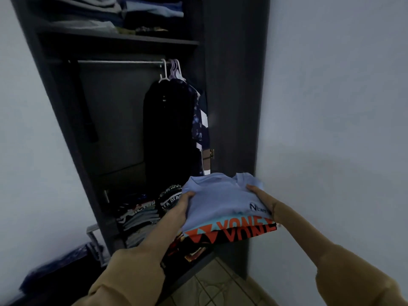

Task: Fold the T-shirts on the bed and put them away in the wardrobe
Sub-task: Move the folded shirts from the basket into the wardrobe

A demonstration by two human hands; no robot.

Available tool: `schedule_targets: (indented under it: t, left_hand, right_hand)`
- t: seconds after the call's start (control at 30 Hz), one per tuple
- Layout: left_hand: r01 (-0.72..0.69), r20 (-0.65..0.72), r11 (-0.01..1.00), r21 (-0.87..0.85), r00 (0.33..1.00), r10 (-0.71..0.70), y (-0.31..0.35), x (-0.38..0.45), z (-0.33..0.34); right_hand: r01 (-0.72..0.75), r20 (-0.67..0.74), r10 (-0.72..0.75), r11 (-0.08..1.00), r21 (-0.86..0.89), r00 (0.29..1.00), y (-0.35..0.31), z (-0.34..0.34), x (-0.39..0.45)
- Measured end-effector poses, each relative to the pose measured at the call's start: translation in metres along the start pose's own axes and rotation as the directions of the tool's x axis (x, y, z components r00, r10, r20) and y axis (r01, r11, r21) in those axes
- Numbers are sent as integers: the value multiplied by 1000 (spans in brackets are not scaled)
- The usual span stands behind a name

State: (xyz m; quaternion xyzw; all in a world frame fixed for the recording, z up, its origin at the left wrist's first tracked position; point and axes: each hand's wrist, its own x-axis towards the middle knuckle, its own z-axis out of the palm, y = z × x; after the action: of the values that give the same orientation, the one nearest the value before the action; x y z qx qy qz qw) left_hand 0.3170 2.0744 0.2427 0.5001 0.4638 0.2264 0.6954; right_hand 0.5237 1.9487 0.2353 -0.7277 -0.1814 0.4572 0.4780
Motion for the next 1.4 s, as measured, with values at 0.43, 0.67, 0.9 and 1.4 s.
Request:
schedule_targets:
  t: [0.43,0.67,0.9,1.4]
  left_hand:
    - [-30,-199,995,-91,980,11,74,139,-13]
    - [-96,-353,963,-250,936,1,94,183,-24]
    - [-195,-497,925,-325,867,8,116,211,-43]
    - [-249,-626,924,-290,780,13,128,279,-146]
  right_hand:
    - [101,151,-92,994,-47,984,-107,27,169]
    - [148,309,-103,981,-125,945,-164,56,260]
    - [180,458,-96,973,-143,884,-201,106,319]
    - [211,612,-52,959,-191,789,-227,245,408]
